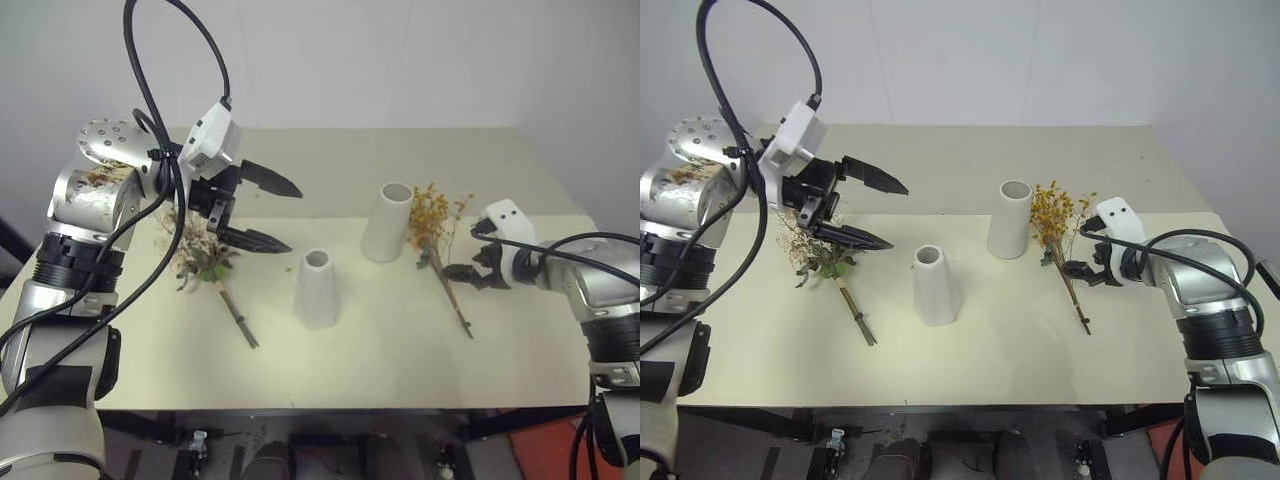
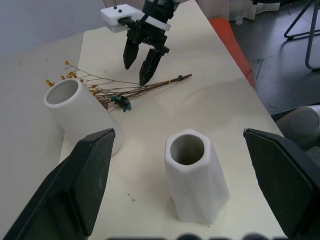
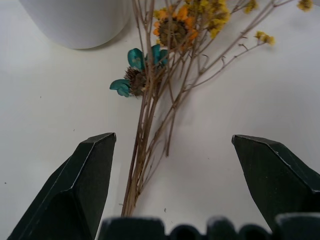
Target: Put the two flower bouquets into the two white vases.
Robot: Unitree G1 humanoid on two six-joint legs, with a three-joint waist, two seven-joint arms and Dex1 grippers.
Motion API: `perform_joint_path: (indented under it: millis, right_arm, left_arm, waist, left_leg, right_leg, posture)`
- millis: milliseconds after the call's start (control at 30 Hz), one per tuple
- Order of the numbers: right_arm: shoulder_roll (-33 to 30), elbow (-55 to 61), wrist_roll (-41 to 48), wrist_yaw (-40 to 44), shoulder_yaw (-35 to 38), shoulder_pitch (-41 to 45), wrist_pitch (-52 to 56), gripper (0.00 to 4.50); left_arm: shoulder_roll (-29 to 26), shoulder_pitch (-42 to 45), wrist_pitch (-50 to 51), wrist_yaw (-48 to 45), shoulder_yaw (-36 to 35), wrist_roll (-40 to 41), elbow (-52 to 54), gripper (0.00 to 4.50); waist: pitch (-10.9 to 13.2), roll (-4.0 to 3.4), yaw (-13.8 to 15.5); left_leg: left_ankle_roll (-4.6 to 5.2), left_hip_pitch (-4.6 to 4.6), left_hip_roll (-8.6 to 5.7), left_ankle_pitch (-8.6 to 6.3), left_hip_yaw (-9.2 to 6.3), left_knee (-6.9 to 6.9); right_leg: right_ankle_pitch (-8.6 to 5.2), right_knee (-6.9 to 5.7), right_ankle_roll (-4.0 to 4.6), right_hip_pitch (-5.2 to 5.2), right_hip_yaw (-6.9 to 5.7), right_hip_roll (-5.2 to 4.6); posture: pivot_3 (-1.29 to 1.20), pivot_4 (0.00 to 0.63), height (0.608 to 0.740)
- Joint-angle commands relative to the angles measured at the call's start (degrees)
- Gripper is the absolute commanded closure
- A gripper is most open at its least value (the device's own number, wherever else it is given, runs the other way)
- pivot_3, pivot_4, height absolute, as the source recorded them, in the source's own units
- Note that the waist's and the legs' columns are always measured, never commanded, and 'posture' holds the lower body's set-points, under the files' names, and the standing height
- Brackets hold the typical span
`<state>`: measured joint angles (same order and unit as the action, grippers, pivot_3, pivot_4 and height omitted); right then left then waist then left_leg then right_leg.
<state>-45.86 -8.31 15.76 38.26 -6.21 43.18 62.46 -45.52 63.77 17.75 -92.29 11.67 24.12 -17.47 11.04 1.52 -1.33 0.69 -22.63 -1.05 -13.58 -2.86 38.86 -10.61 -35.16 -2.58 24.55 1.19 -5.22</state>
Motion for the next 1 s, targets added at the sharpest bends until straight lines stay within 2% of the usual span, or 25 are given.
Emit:
perform_joint_path:
  millis: [33,200,300,433,667,867,1000]
  right_arm:
    - [0.5,-2.8,-1.8,0.2,0.1,2.4,-2.6,0.11]
    - [2.8,-9.9,-4.1,1.2,-1.9,4.7,-5.8,0.11]
    - [4.5,-15.0,-4.8,1.8,-2.1,6.5,-7.5,0.68]
    - [5.4,-19.0,-6.4,3.0,-2.8,7.8,-9.6,1.96]
    - [6.6,-22.7,-8.0,3.6,-2.7,10.5,-10.8,4.45]
    - [7.2,-22.0,-9.0,1.0,-0.9,10.6,-11.1,4.48]
    - [8.1,-22.3,-11.8,-8.2,2.2,10.8,-18.5,4.48]
  left_arm:
    - [-0.2,2.0,-1.0,-0.2,-0.8,-0.2,0.2,0.00]
    - [0.4,1.5,-1.9,-0.2,-1.9,-1.0,0.0,0.00]
    - [0.7,1.0,-1.9,-0.1,-2.5,-1.5,0.5,0.00]
    - [0.2,-0.1,-1.8,0.2,-3.3,-1.7,1.5,0.00]
    - [-0.4,-1.4,-1.3,0.5,-4.3,-2.0,2.9,0.00]
    - [-0.3,-1.7,-1.3,1.5,-4.9,-2.1,3.3,0.00]
    - [-0.1,-1.7,-1.3,2.1,-5.5,-2.0,3.1,0.00]
  waist:
    - [0.0,0.00,0.0]
    - [0.0,0.00,0.0]
    - [0.0,-0.01,0.0]
    - [0.0,-0.01,-0.2]
    - [0.0,-0.02,-0.8]
    - [0.0,-0.02,-1.1]
    - [0.0,-0.02,-1.1]
  left_leg:
    - [0.00,0.00,0.00,0.00,0.00,0.00]
    - [0.00,-0.01,-0.02,0.00,0.01,0.01]
    - [0.00,-0.01,-0.02,0.00,0.00,0.00]
    - [0.00,-0.01,-0.02,0.00,0.00,0.00]
    - [0.00,-0.01,-0.02,0.00,-0.01,0.00]
    - [0.00,-0.01,-0.02,0.00,-0.03,0.00]
    - [0.00,-0.01,-0.03,0.00,-0.03,0.00]
  right_leg:
    - [0.00,0.00,0.00,0.00,0.00,-0.01]
    - [0.02,0.01,0.02,0.00,0.00,-0.02]
    - [0.04,0.00,0.05,0.01,0.00,-0.01]
    - [0.13,0.00,0.20,0.02,0.00,-0.02]
    - [0.14,-0.04,0.21,0.02,0.00,-0.02]
    - [0.14,-0.05,0.22,0.03,0.00,-0.01]
    - [0.14,-0.08,0.22,0.06,0.01,-0.02]
  posture:
    - [0.00,0.150,0.740]
    - [0.00,0.150,0.740]
    - [0.00,0.150,0.740]
    - [0.00,0.150,0.740]
    - [0.00,0.150,0.740]
    - [0.00,0.150,0.740]
    - [0.00,0.150,0.740]
